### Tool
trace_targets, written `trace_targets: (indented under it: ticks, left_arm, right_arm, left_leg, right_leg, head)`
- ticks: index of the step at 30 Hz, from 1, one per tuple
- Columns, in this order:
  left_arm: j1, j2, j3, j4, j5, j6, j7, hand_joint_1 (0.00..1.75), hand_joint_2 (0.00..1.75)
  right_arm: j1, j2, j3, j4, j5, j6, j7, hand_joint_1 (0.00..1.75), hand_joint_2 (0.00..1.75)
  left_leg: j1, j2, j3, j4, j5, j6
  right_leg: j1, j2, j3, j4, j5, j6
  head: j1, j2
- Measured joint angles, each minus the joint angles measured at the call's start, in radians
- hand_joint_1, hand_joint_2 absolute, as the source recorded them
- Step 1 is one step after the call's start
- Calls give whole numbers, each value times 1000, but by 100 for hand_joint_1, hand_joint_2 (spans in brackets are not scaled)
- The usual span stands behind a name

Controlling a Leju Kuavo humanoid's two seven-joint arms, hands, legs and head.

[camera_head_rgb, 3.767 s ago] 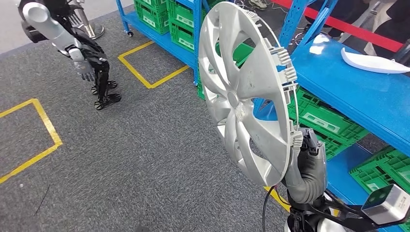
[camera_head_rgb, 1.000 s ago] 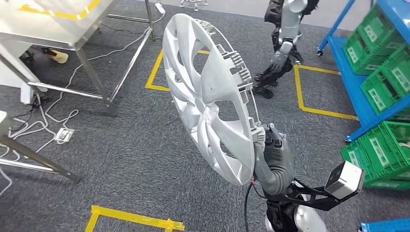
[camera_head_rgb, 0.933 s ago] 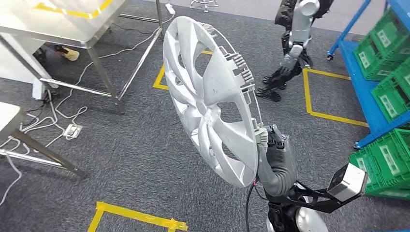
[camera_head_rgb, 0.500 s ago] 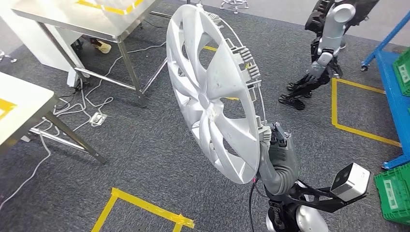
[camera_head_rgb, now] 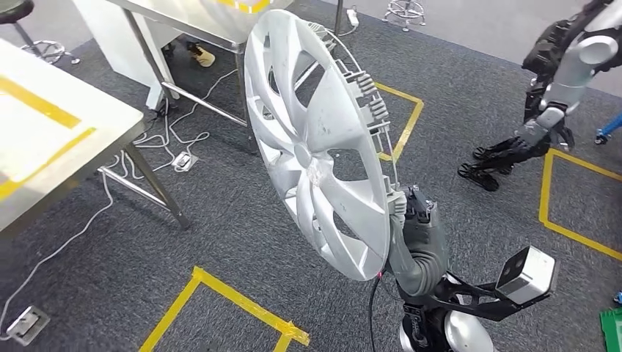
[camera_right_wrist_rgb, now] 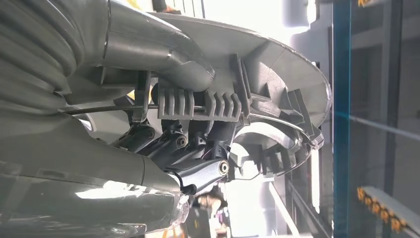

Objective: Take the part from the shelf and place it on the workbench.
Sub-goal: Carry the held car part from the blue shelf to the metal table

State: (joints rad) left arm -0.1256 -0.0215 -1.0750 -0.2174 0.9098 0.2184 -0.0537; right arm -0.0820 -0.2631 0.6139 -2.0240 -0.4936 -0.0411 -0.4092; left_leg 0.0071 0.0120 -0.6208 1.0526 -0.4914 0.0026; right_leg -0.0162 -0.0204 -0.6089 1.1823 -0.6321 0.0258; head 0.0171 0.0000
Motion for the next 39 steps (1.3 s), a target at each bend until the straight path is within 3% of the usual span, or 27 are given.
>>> trace_targets:
  ticks: [2, 3, 4, 7, 9, 10, 11, 13, 15, 17, 18, 19, 21, 22, 24, 26, 28, 29, 31, 32, 33, 34, 35, 37, 39]
  left_arm:
    - [-1, 0, 0, 0, 0, 0, 4, 0, 175]
    - [0, 1, 0, 0, 0, 0, 6, 0, 175]
    - [0, 1, 0, 0, 0, 0, 8, 0, 175]
    - [0, 0, 0, 0, 0, 0, 9, 0, 175]
    - [0, -2, 0, 0, 0, 0, 9, 0, 175]
    - [1, -3, 0, 0, 0, 0, 9, 0, 175]
    - [2, -3, 0, 0, 0, 0, 9, 0, 175]
    - [3, -2, 0, 0, 0, -1, 8, 0, 175]
    - [2, -1, 0, 0, 0, -1, 8, 0, 175]
    - [2, 0, 0, 0, 0, -1, 8, 0, 175]
    - [3, 0, 0, 0, 0, -1, 8, 0, 175]
    - [3, 0, 0, 0, 0, -1, 8, 0, 175]
    - [3, 1, 0, 0, 0, -1, 6, 0, 175]
    - [2, 1, 0, 0, -1, -1, 5, 0, 175]
    - [3, 2, 0, 0, -1, -1, 5, 0, 175]
    - [4, 4, 0, 0, -2, -1, 4, 0, 175]
    - [3, 4, 0, 0, -2, 0, 4, 0, 175]
    - [2, 4, 0, 0, -2, 0, 4, 0, 175]
    - [1, 4, 0, 0, -2, 0, 4, 0, 175]
    - [1, 4, 0, 0, -2, 0, 4, 0, 175]
    - [1, 4, 0, 0, -2, 0, 4, 0, 175]
    - [1, 4, 0, 0, -2, 0, 4, 0, 175]
    - [1, 4, 0, 0, -2, 0, 4, 0, 175]
    - [1, 2, 0, 0, -1, 0, 1, 0, 175]
    - [0, -1, 0, 0, 0, 2, -8, 0, 175]
  right_arm:
    - [5, 0, 0, 2, 0, 1, -2, 175, 175]
    - [7, 0, 0, 3, -1, 1, -2, 175, 175]
    - [9, 0, 0, 4, -1, 2, -2, 175, 175]
    - [9, 0, 0, 5, -1, 2, -2, 175, 175]
    - [8, 0, 0, 5, -2, 2, -3, 175, 175]
    - [8, 0, 0, 4, -2, 2, -3, 175, 175]
    - [7, 1, 0, 4, -2, 2, -3, 175, 175]
    - [8, 2, 1, 5, -2, 2, -3, 175, 175]
    - [8, 3, 1, 5, -3, 3, -4, 175, 175]
    - [9, 3, 1, 8, -4, 3, -4, 175, 175]
    - [9, 3, 1, 11, -5, 3, -3, 175, 175]
    - [9, 3, 1, 13, -5, 3, -3, 175, 175]
    - [8, 3, 2, 16, -7, 4, -3, 175, 175]
    - [8, 3, 3, 16, -7, 4, -3, 175, 175]
    - [7, 3, 4, 17, -8, 6, -3, 175, 175]
    - [5, 3, 6, 18, -8, 7, -3, 175, 175]
    - [4, 3, 7, 18, -9, 8, -3, 175, 175]
    - [3, 2, 8, 19, -11, 8, -2, 175, 175]
    - [-1, 2, 8, 23, -17, 11, -2, 175, 175]
    - [-2, 2, 8, 26, -19, 12, -2, 175, 175]
    - [-3, 2, 8, 29, -21, 13, -2, 175, 175]
    - [-4, 2, 8, 31, -21, 13, -2, 175, 175]
    - [-5, 2, 8, 32, -21, 13, -2, 175, 175]
    - [-10, 1, 8, 33, -22, 14, -2, 175, 175]
    - [-20, 1, 8, 33, -24, 13, -1, 175, 175]
  left_leg:
    - [-6, -24, 0, 0, 1, 5]
    - [-9, -36, 1, 0, 2, 7]
    - [-12, -47, 1, 0, 3, 8]
    - [-15, -75, 0, 0, 6, 8]
    - [-11, -86, -6, -1, 12, 0]
    - [-9, -91, -8, -3, 15, -6]
    - [-9, -87, -10, -4, 15, -11]
    - [-12, -51, -23, 20, -9, -21]
    - [-8, -13, -64, 112, -69, -30]
    - [1, -10, -106, 213, -111, -41]
    - [5, -10, -109, 227, -108, -46]
    - [8, -7, -93, 202, -86, -50]
    - [9, 19, -24, 85, -31, -56]
    - [8, 33, 5, 33, -14, -52]
    - [1, 46, 25, -7, -14, -34]
    - [-1, 34, 23, -9, -10, -14]
    - [1, 21, 22, -12, -5, -2]
    - [2, 15, 22, -13, -3, 4]
    - [-1, 1, 20, -13, -1, 10]
    - [-3, -6, 19, -13, 0, 12]
    - [-5, -15, 18, -12, 1, 14]
    - [-8, -24, 18, -12, 2, 15]
    - [-10, -34, 19, -12, 3, 16]
    - [-13, -50, 18, -12, 5, 16]
    - [-11, -62, 11, -11, 10, 9]
  right_leg:
    - [2, 12, -49, 103, -32, -5]
    - [3, 14, -55, 109, -19, -10]
    - [6, 18, -45, 79, 11, -19]
    - [18, 52, 24, -93, 104, -48]
    - [23, 65, 43, -139, 113, -57]
    - [25, 60, 45, -148, 116, -56]
    - [23, 53, 48, -159, 120, -56]
    - [18, 39, 58, -185, 132, -56]
    - [16, 22, 62, -196, 139, -57]
    - [16, 4, 61, -195, 139, -56]
    - [15, -5, 61, -194, 138, -54]
    - [14, -13, 61, -191, 136, -52]
    - [11, -25, 61, -182, 129, -41]
    - [11, -30, 60, -175, 125, -34]
    - [13, -37, 59, -167, 120, -23]
    - [11, -42, 59, -167, 119, -15]
    - [7, -25, 50, -140, 93, -6]
    - [6, -11, 33, -99, 65, -2]
    - [6, 8, -22, 35, -3, 0]
    - [7, 11, -47, 93, -24, -1]
    - [7, 12, -59, 121, -25, -4]
    - [8, 14, -53, 109, -6, -9]
    - [9, 18, -31, 60, 29, -17]
    - [14, 42, 29, -76, 95, -37]
    - [19, 58, 60, -150, 116, -48]
  head:
    - [12, 0]
    - [17, 0]
    - [21, 0]
    - [25, 0]
    - [27, 0]
    - [29, 0]
    - [31, 0]
    - [25, 0]
    - [11, 0]
    - [1, 0]
    - [-2, 0]
    - [-5, 0]
    - [-13, 0]
    - [-18, 0]
    - [-21, 0]
    - [-17, 0]
    - [-13, 0]
    - [-9, 0]
    - [3, 0]
    - [8, 0]
    - [12, 0]
    - [17, 0]
    - [21, 0]
    - [25, 0]
    - [27, 0]
